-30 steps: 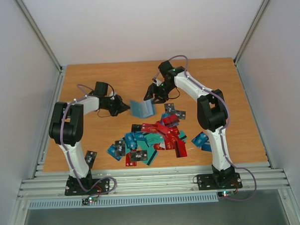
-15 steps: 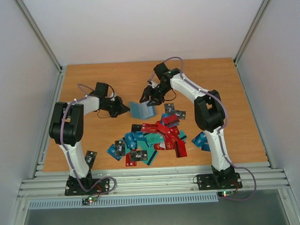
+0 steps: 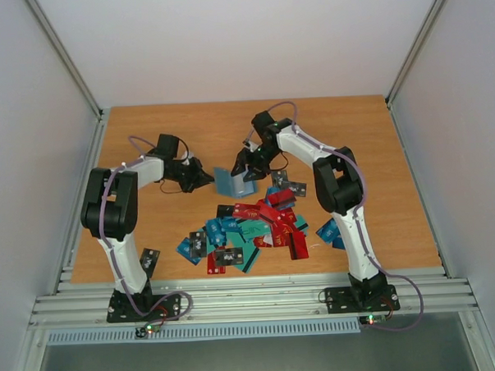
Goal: Put the credit cards into the card holder
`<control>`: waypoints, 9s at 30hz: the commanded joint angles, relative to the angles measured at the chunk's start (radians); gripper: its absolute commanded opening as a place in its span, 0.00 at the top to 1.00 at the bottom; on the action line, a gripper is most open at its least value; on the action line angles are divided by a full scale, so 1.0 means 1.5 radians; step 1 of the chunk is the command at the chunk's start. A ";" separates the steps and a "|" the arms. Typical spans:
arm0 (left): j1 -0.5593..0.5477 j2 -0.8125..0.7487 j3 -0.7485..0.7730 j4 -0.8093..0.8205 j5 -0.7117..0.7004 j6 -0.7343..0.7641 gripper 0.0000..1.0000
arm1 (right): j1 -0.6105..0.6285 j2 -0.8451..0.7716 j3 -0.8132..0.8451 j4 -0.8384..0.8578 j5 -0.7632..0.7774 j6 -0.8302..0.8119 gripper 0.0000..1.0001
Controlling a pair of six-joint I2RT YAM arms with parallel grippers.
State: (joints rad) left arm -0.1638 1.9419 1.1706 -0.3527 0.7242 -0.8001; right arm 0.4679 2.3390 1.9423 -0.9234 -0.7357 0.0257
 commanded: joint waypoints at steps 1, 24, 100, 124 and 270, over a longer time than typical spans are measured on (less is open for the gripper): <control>-0.002 0.012 0.020 -0.006 -0.004 0.015 1.00 | 0.008 0.003 0.003 0.010 -0.014 -0.006 0.48; -0.002 0.035 0.041 -0.061 -0.039 0.079 1.00 | 0.009 -0.039 -0.035 0.002 0.029 -0.040 0.46; -0.038 -0.284 -0.006 -0.385 -0.218 0.318 0.45 | 0.046 0.125 0.113 0.034 -0.066 -0.005 0.45; -0.193 -0.386 -0.117 -0.306 -0.197 0.242 0.49 | 0.044 -0.034 0.067 -0.059 0.028 -0.068 0.46; -0.348 -0.456 -0.052 0.132 -0.219 -0.214 0.39 | -0.103 -0.788 -0.638 0.394 0.014 0.438 0.99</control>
State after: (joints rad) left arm -0.6888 1.2949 1.1328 -0.3996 0.3706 -0.9825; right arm 0.3115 1.2186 0.9970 -0.4507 -0.7300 0.5377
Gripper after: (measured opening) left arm 0.607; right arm 0.015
